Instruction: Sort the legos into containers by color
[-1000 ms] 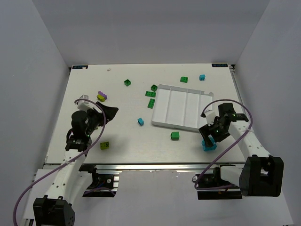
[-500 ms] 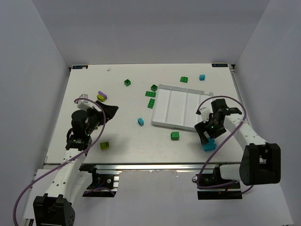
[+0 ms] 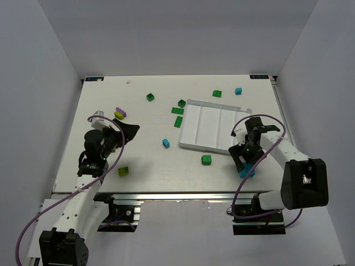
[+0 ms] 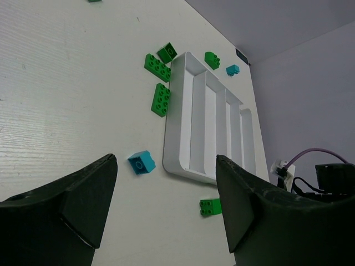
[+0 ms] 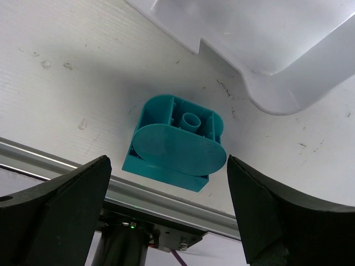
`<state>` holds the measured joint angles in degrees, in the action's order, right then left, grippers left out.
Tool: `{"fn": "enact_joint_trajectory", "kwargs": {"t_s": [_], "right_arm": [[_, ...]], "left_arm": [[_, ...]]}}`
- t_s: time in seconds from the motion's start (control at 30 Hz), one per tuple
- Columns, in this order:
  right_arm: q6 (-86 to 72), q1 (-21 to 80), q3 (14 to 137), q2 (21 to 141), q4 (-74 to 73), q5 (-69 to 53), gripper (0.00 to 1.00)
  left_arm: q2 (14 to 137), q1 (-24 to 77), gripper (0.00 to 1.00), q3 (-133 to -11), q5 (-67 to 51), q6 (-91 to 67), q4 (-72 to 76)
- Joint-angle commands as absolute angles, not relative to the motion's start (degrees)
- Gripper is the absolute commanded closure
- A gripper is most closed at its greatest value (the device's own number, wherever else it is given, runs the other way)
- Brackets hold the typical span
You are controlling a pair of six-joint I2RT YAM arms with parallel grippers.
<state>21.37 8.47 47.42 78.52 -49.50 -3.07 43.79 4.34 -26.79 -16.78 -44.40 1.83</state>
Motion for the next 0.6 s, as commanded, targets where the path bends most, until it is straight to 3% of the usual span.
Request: {"fn": "enact_joint_trajectory", "kwargs": {"t_s": [0.0, 0.57], "right_arm": [[19.51, 9.40, 47.02, 79.45, -49.75, -1.67, 0.11], [11.95, 12.57, 50.36, 84.55, -47.73, 4.75, 0.11]], "left_arm": [[43.42, 4.31, 0.19, -26.37, -17.05, -43.86, 3.16], [42.72, 4.39, 0.19, -26.98, -16.79, -43.68, 2.20]]}}
